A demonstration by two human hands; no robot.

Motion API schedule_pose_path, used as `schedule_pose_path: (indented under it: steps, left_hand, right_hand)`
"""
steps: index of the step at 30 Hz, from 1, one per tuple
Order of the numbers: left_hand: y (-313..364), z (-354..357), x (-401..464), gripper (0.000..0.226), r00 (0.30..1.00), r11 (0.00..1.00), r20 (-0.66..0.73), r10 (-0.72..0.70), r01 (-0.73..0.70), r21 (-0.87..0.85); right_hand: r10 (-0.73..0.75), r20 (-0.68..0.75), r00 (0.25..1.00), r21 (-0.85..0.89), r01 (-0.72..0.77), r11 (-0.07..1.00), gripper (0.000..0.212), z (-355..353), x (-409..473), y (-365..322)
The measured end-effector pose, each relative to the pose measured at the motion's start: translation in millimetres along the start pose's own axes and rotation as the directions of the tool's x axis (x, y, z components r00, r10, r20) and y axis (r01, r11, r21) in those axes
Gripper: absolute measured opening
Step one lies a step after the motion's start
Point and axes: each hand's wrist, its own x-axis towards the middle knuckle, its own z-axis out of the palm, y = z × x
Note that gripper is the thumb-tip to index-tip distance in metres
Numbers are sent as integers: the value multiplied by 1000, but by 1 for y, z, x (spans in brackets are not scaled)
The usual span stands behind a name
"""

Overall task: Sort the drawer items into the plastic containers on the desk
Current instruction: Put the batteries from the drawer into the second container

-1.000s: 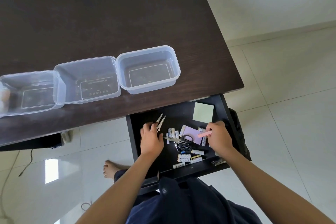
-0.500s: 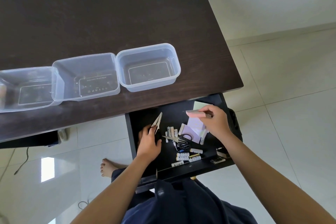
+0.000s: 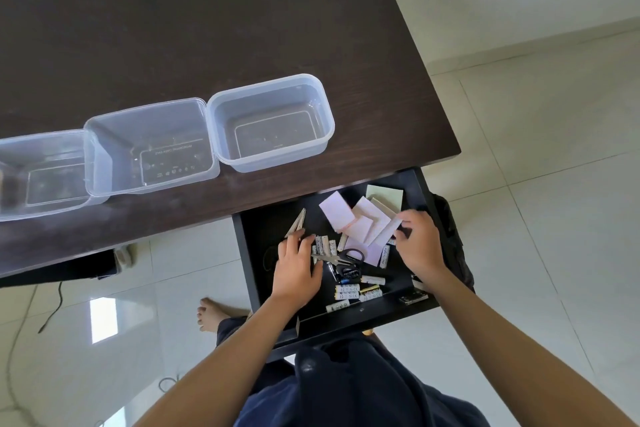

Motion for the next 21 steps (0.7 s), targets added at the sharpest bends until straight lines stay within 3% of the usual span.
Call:
schedule_pose_path:
  steps: [2,6,13,21]
  left_hand:
    - [3,3,4,58,999,1000,49,-1,0,16]
    - [9,7,15,70,980,993,196,-40,18,113]
    - [26,5,35,83,958,977,285,-18,-44,210]
    - [30,4,45,82,929,985,369,13,-77,158]
  right_hand:
    - [71,46,996,-89,-67,994,27,4,-5,10]
    - [219,241,945,-279,-148,949,45,12,-5,24]
    - [160,311,937,-237,-86,968,34,24,-3,25]
    - [89,395,914,-216,-1,976,22,27,-4,27]
